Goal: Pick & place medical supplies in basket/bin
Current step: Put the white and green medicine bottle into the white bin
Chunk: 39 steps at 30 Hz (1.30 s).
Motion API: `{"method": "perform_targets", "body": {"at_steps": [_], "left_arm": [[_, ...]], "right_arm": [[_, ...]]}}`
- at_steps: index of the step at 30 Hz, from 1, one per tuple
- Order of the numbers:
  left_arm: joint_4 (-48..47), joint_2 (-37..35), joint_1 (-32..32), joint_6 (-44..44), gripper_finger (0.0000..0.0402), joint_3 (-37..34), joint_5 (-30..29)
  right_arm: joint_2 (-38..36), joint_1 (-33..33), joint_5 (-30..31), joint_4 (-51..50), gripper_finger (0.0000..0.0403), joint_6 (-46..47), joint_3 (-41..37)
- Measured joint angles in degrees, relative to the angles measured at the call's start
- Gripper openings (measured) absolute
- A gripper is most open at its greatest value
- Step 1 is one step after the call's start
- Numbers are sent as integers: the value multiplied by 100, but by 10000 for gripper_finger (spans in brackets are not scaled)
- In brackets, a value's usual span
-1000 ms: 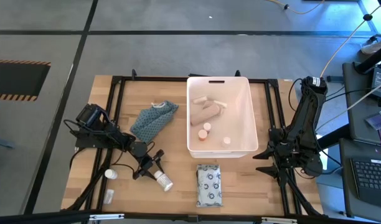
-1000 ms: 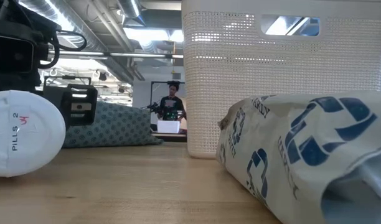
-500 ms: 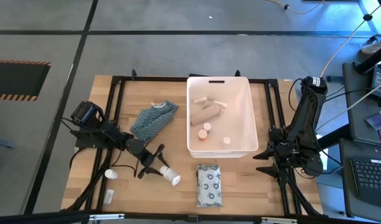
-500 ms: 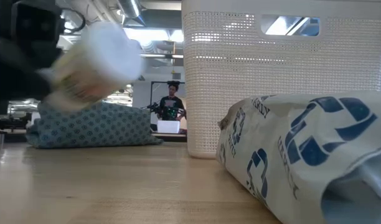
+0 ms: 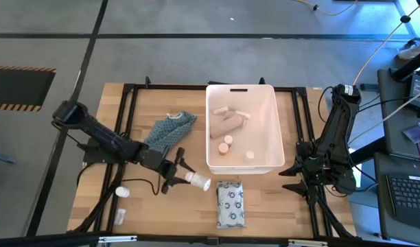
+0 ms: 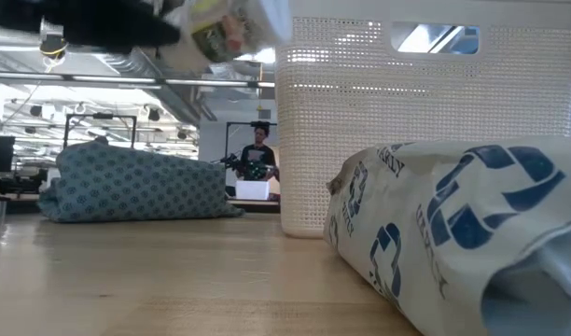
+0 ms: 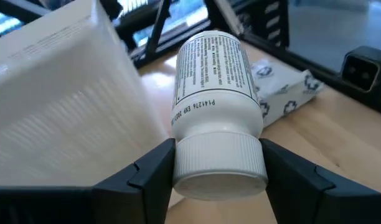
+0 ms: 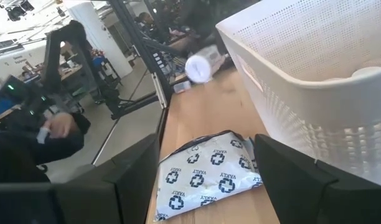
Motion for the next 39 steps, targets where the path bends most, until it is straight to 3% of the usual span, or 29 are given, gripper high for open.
{"method": "perform_targets", "body": {"at_steps": [4,7,13,17,22,28,39], "left_arm": [[-1937,-436,-2,11,205,1048,-372],[-2870,-565,-1,127,205,1812,-806],[-3526,-471,151,917,205,3036,-1795],[-3821,-217,432,1237,205,3610,-2069],[-4470,410,877,1570,205,4378,-2161],[-5186,1443,1333,2147,205,5720,-2167],[-5896,3312,1790,4060,205,7878,-2444]], "right_arm": [[-1,2,-193,-2,264,-19,0],[-2,0,-365,-9,264,-143,0],[0,0,-584,-4,264,-409,0],[0,0,-888,1,264,228,0],[9,0,-1505,-4,264,619,0],[9,0,-1537,-49,264,385,0],[15,1,-1691,-196,264,-22,0]]}}
